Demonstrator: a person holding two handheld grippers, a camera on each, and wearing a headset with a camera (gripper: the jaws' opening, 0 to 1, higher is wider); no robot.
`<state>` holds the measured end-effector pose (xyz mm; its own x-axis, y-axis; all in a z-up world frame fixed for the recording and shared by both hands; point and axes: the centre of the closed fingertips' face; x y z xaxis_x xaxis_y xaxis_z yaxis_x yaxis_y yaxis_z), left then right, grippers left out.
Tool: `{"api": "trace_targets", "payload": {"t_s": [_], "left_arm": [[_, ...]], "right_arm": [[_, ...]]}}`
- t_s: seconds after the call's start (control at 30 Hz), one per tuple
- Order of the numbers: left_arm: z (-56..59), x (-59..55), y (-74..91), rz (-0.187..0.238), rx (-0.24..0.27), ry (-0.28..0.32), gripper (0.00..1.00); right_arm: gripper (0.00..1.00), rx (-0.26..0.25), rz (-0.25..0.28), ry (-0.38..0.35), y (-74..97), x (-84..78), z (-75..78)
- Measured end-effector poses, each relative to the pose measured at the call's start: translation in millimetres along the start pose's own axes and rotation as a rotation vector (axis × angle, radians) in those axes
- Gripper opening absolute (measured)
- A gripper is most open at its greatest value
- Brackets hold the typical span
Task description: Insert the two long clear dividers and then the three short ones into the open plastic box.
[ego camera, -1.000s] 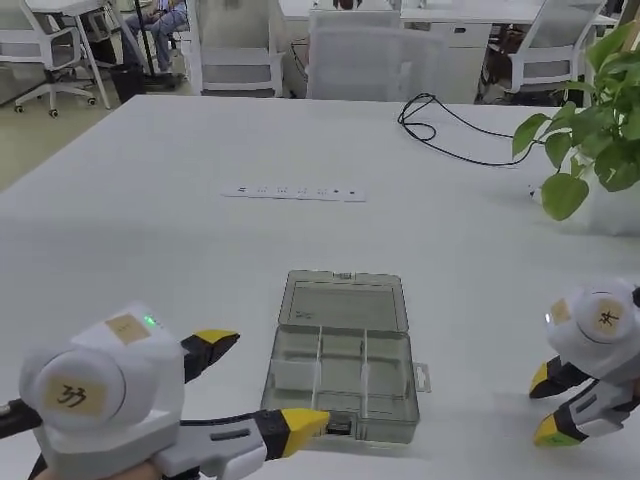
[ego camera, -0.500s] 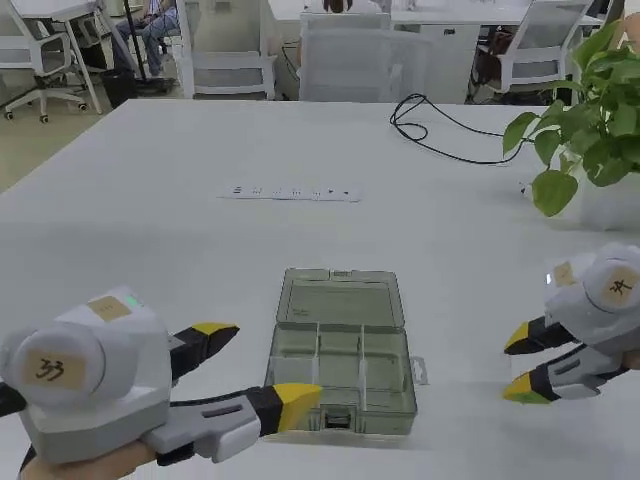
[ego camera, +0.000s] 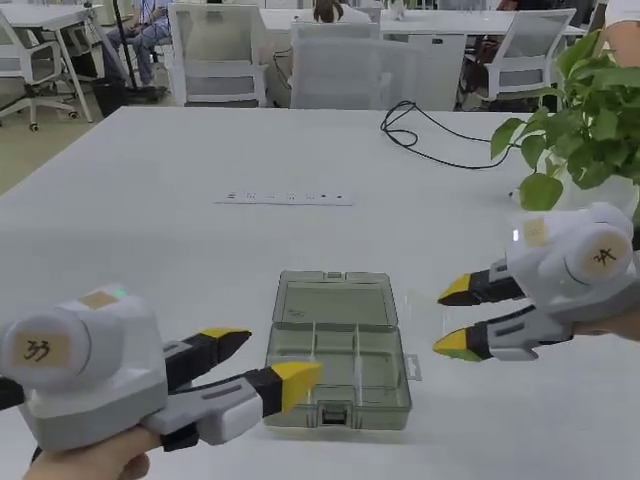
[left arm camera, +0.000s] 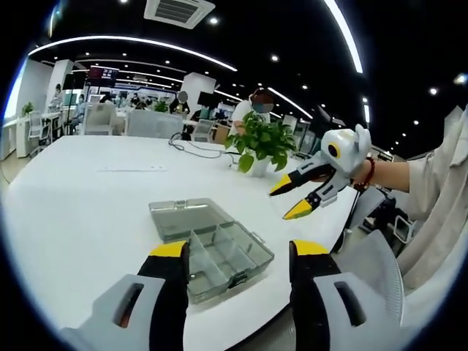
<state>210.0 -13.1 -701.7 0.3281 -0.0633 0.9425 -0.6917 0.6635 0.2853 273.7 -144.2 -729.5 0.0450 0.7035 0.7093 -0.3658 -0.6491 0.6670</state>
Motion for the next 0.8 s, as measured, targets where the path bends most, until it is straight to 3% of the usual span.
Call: {"api": "trace_targets", "payload": {"t_s": [0.33, 0.8], "left_arm": [[11.2, 7.7, -2.2, 0.06, -0.047, 0.102, 0.45], [25.0, 10.8, -15.1, 0.073, -0.12, 0.192, 0.26]], "right_arm": [[0.32, 0.006, 0.073, 0.058, -5.3, 40.3, -25.8], [0.32, 0.055, 0.104, 0.113, -16.6, 63.9, -55.9]]}}
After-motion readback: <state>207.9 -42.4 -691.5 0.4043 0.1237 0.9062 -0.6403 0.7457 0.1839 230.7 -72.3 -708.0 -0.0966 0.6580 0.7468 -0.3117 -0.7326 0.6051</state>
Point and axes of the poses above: the centre of the closed fingertips' face, and the gripper's own axes: y roughly backward along the fingers, z roughly to its right, x roughly out of its top, and after that the axes turned 7 degrees about -y, right-handed
